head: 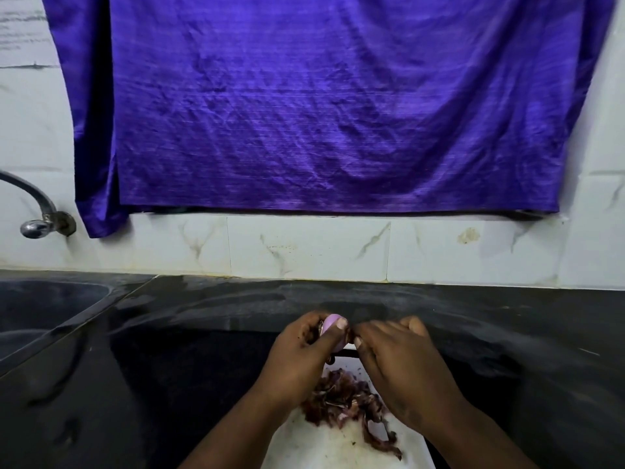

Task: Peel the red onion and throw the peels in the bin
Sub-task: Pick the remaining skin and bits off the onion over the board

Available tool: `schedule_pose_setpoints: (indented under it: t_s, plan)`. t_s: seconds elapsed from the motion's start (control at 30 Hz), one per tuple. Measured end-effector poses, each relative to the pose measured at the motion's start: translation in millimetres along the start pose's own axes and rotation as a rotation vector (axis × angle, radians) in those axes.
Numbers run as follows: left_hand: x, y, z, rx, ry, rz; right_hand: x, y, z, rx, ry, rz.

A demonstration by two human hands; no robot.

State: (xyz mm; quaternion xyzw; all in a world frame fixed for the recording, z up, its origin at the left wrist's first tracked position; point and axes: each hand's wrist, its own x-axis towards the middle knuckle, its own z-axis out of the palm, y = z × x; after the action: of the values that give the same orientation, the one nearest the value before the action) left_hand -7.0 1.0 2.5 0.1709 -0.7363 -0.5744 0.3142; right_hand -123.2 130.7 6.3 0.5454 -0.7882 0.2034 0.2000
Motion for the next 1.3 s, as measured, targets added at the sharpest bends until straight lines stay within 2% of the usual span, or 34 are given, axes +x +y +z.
schedule_pose_setpoints:
  t_s: [0.2, 0.33, 0.47, 0.67, 0.93, 1.03, 1.17, 1.23, 1.3]
  plan:
    - [0, -1, -2, 0.024, -0.022, 0.0, 2, -7, 2, -0.046, 0.029, -0.003]
    - [-1, 0, -3, 0.027, -0.041, -0.013, 2, -7, 7, -0.068, 0.113, -0.006]
    - [-3, 3, -2, 0.0, -0.094, 0.016, 1, -6, 9, -0.004, 0.164, 0.036]
    - [-3, 7, -2, -0.036, -0.155, 0.112, 2, -1, 13, 0.295, 0.203, 0.147]
    - [-2, 3, -4, 0.095, -0.141, 0.313, 7, -10, 6, 0.979, 0.172, 0.475]
    - [-2, 2, -4, 0.159, -0.132, 0.411, 6, -13, 0, 1.218, 0.109, 0.604]
    - [-2, 0, -5, 0.289, -0.12, 0.512, 4, -9, 2, 1.591, -0.082, 0.779]
    - [-1, -1, -8, 0.214, -0.15, 0.45, 5, -7, 3, 1.619, -0.107, 0.786]
    - [-2, 1, -9, 0.088, -0.191, 0.327, 6, -3, 2, 1.378, -0.037, 0.711]
